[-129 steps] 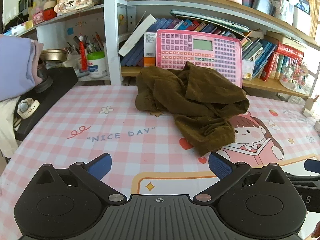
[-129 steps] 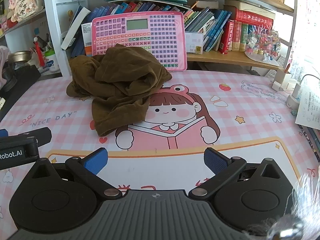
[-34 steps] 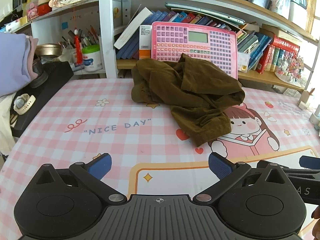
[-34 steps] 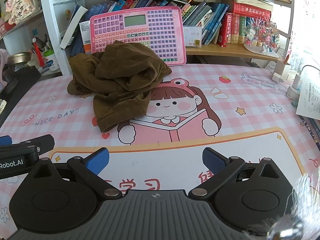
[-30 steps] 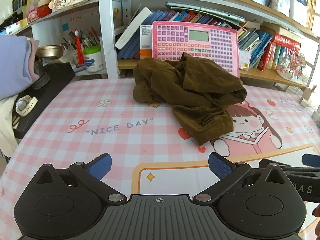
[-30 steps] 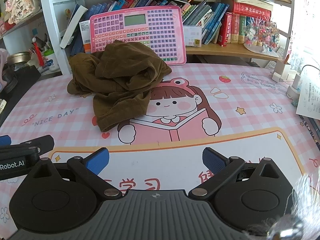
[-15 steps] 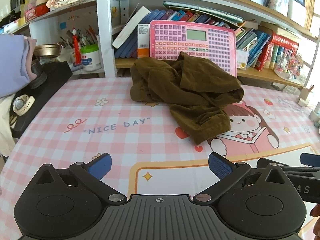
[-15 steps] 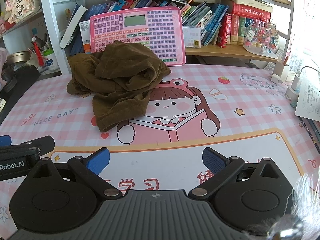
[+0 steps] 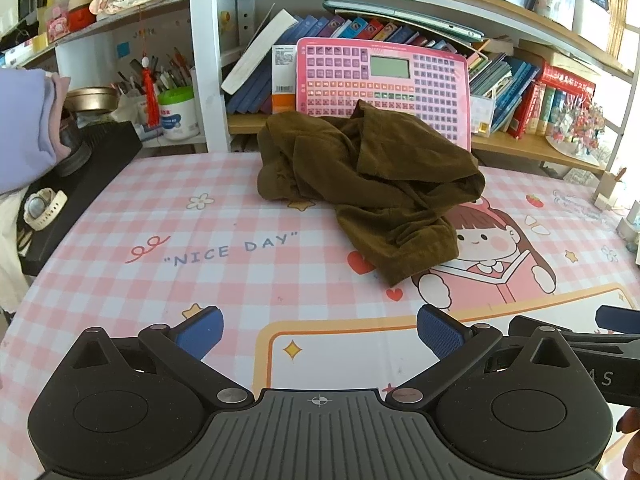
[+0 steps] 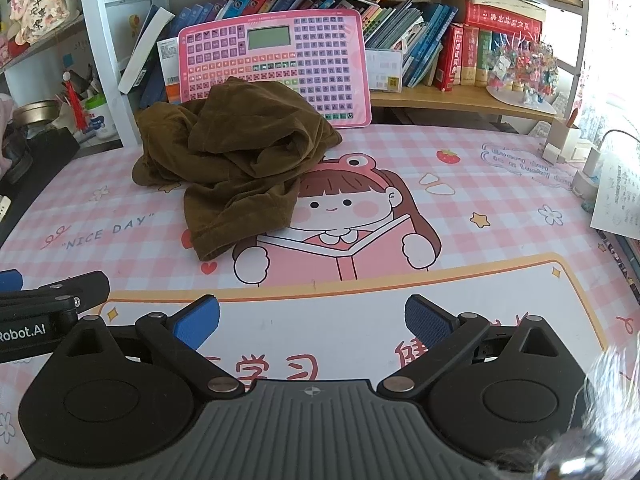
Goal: Fold clothes
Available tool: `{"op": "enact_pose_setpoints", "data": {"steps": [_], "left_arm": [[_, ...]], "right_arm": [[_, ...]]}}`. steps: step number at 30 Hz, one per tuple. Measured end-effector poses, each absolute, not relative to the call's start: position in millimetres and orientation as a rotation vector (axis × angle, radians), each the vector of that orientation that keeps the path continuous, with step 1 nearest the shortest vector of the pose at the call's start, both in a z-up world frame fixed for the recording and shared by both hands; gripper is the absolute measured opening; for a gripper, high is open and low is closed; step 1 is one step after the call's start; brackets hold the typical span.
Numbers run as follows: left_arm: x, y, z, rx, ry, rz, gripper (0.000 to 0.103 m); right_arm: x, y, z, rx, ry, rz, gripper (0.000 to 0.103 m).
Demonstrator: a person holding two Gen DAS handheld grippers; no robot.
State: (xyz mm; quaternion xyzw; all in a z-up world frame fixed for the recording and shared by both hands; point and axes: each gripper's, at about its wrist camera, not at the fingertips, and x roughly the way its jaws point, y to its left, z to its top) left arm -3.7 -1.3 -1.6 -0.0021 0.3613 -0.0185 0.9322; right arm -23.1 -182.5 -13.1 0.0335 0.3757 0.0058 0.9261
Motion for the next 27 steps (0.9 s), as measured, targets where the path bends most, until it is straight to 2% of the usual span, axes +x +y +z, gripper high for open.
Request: {"op": "enact_pose_setpoints", "data": {"steps": [27], "left_arm": [[-6.3,-2.8,2.6,-0.033,0.693,-0.039,0.103]], "right_arm": [[-21.2,-188.5,-12.3,0.085,0.730,0.060,0.099]]}}
